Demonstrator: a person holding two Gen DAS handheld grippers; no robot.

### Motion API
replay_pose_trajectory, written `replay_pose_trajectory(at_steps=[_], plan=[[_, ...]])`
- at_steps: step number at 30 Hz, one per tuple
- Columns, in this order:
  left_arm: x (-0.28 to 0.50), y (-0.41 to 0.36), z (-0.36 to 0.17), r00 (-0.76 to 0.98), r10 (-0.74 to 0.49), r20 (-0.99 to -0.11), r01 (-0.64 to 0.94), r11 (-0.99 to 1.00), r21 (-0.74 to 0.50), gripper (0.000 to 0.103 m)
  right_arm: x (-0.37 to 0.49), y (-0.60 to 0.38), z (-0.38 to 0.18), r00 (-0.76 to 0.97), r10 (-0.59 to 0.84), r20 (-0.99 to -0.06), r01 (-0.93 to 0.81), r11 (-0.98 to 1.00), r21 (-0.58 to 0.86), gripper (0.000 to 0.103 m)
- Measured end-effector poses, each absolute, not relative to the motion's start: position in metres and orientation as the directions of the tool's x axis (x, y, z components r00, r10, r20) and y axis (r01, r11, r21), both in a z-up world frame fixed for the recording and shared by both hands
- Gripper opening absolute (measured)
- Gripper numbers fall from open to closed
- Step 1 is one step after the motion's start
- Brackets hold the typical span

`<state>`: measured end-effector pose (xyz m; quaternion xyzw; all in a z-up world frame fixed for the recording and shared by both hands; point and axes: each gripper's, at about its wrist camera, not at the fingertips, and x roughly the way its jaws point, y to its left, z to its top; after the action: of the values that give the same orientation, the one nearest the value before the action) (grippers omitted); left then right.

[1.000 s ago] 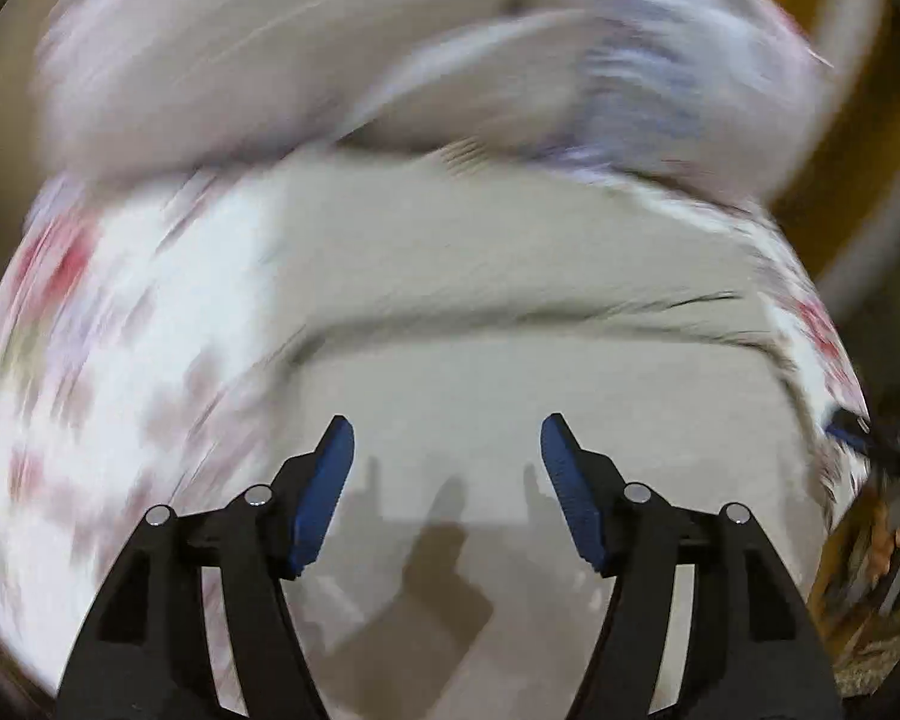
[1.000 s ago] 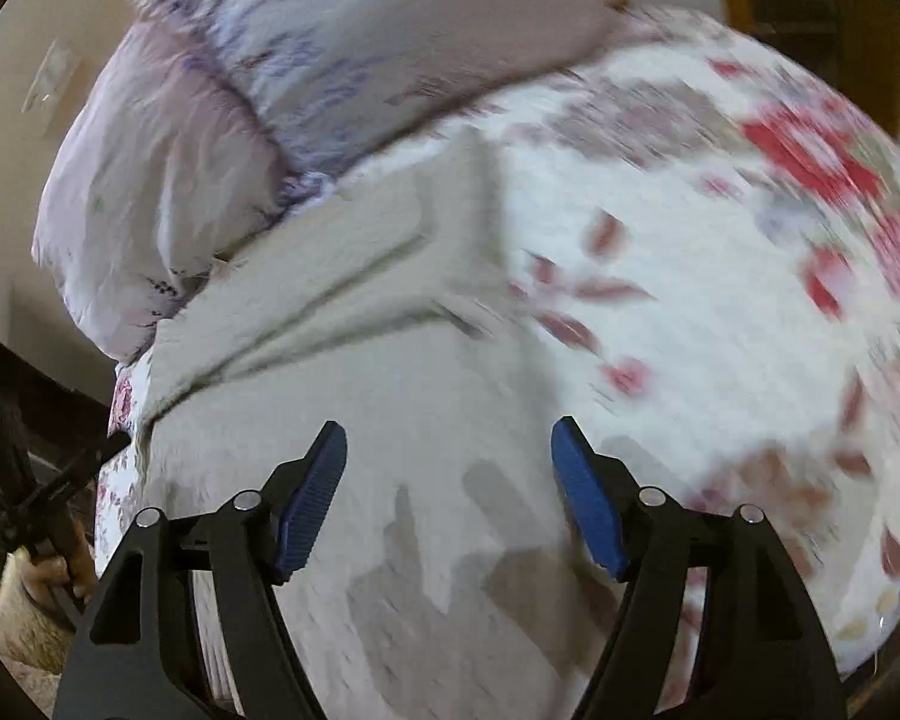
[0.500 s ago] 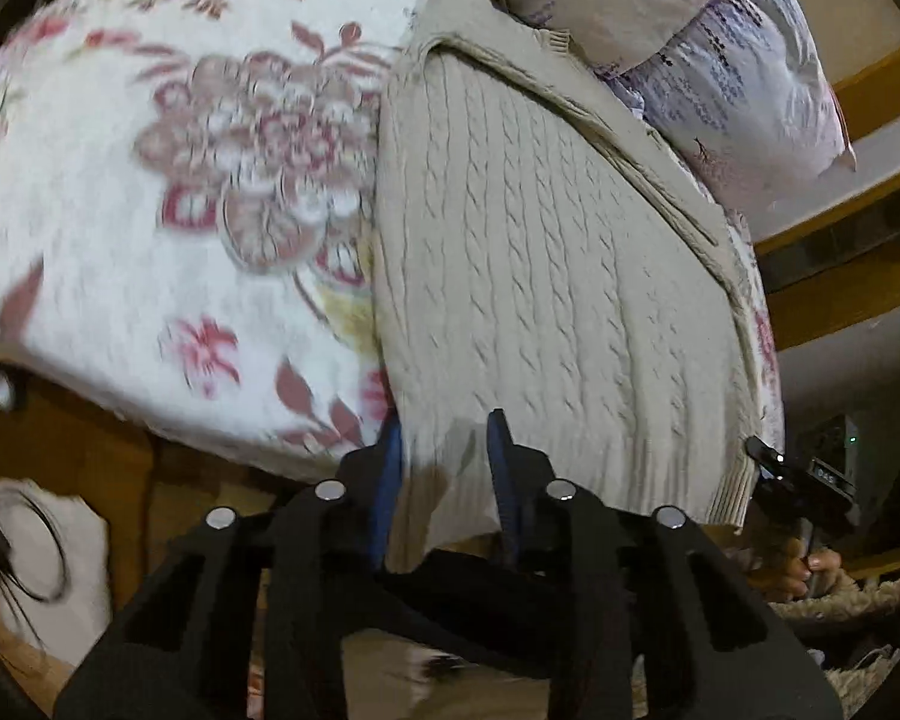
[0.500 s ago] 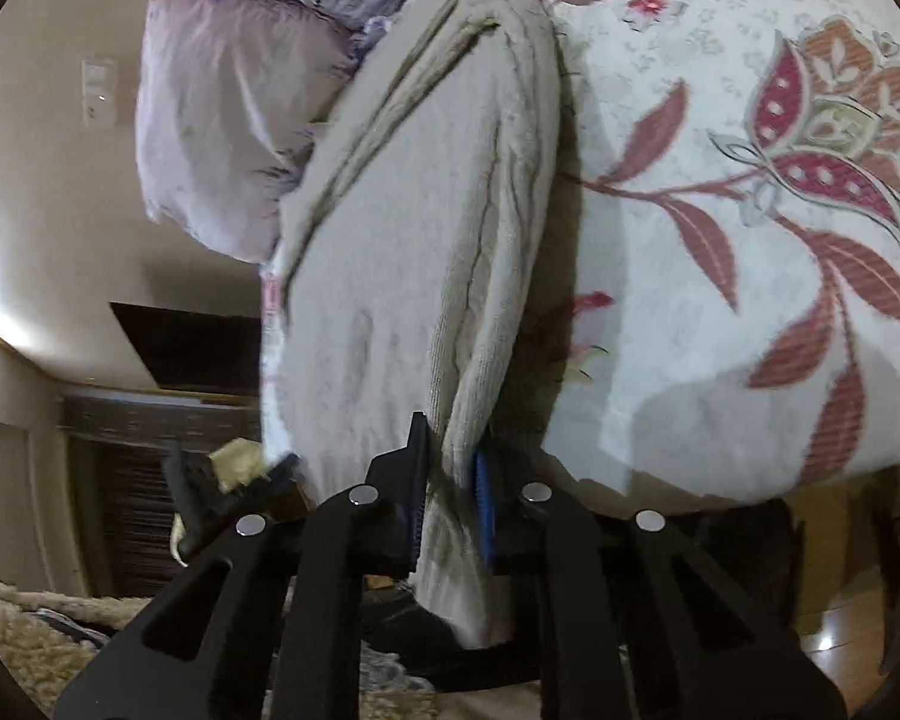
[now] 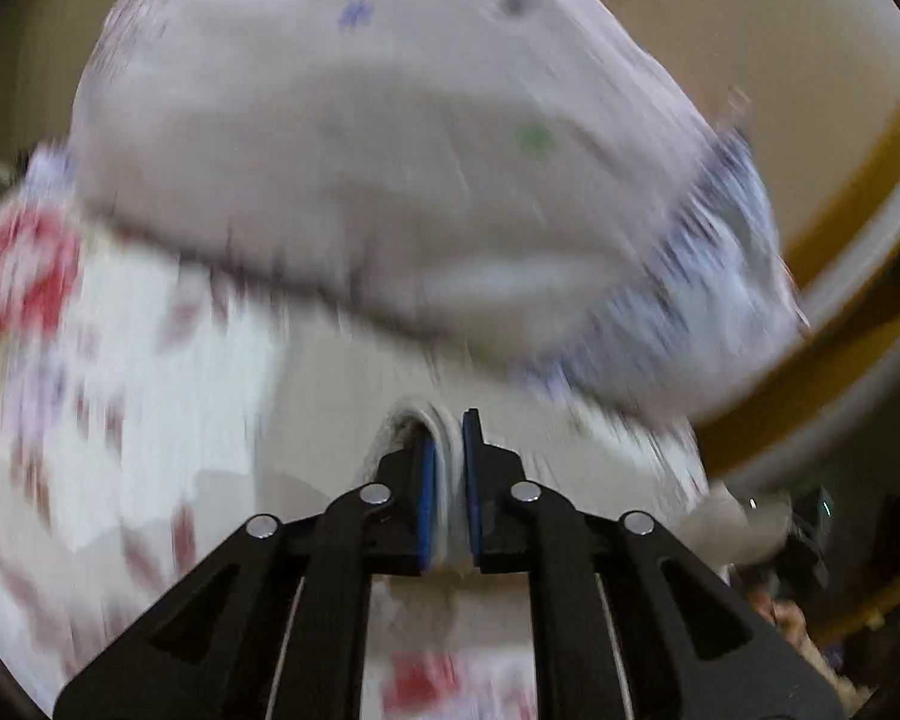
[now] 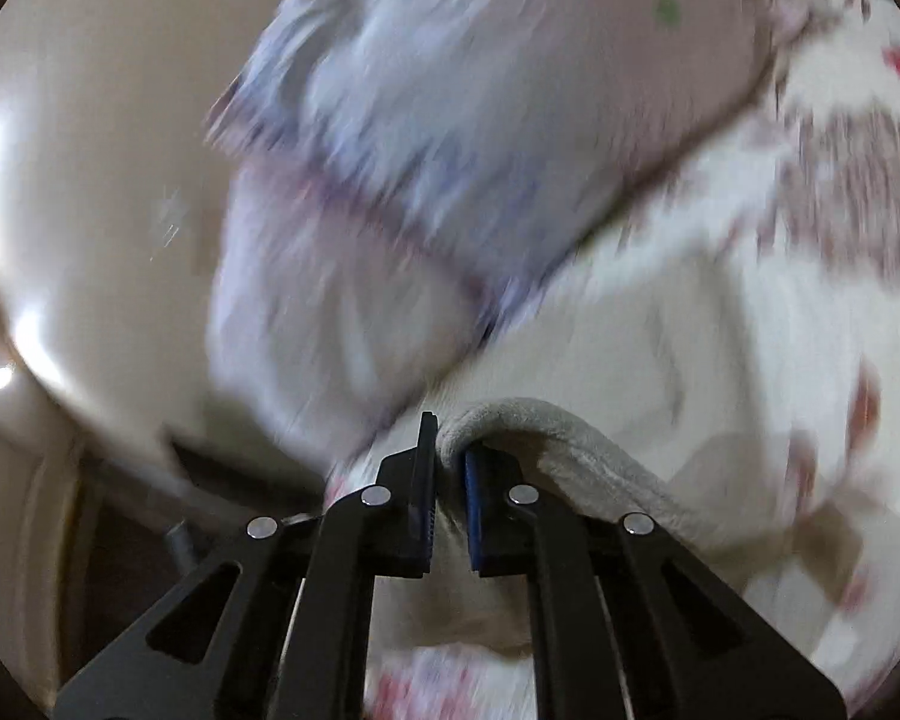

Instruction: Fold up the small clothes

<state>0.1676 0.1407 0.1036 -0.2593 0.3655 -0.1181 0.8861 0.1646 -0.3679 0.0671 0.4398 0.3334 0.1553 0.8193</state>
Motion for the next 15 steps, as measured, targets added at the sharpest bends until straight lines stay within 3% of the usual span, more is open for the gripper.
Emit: replay_pose_trajectory(at_steps=[1,2,3,4,6,9,12,15], plan=[[0.186,0.142,0.101,0.711,-0.366,-0.600,-0.009,0.848,-0.529,0.039,0.182,-0.372,0.059,0.737,0.505,-0.449,0.092,0.583,0.807,0.009],[0.197,0.145,0.097,0.706,-0.331,-0.627,-0.044,0.862,-0.505,0.052,0.195,-0.374,0.047,0.715,0.468,-0.519,0.168,0.606,0.778,0.012],[0.205,0.150,0.088,0.680,-0.279,-0.678,-0.111,0.875,-0.472,0.067,0.202,-0.379,0.035,0.676,0.465,-0.572,0.235,0.600,0.765,0.024],[0.210,0.155,0.079,0.647,-0.284,-0.708,-0.139,0.869,-0.475,0.071,0.202,-0.380,0.026,0.652,0.481,-0.587,0.275,0.571,0.773,0.051],[0.207,0.164,0.057,0.577,-0.370,-0.728,-0.119,0.844,-0.523,0.073,0.186,-0.381,0.018,0.675,0.478,-0.562,0.279,0.540,0.794,0.082],[0.202,0.167,0.030,0.489,-0.382,-0.784,-0.084,0.875,-0.478,0.074,0.162,-0.382,0.015,0.693,0.432,-0.578,0.270,0.588,0.763,0.083],[0.201,0.164,0.000,0.403,-0.465,-0.788,-0.073,0.842,-0.534,0.074,0.153,-0.381,0.011,0.697,0.437,-0.568,0.287,0.556,0.780,0.083],[0.203,0.153,-0.002,0.435,-0.470,-0.768,-0.047,0.840,-0.540,0.076,0.151,-0.373,0.014,0.693,0.447,-0.566,0.269,0.568,0.778,0.083]])
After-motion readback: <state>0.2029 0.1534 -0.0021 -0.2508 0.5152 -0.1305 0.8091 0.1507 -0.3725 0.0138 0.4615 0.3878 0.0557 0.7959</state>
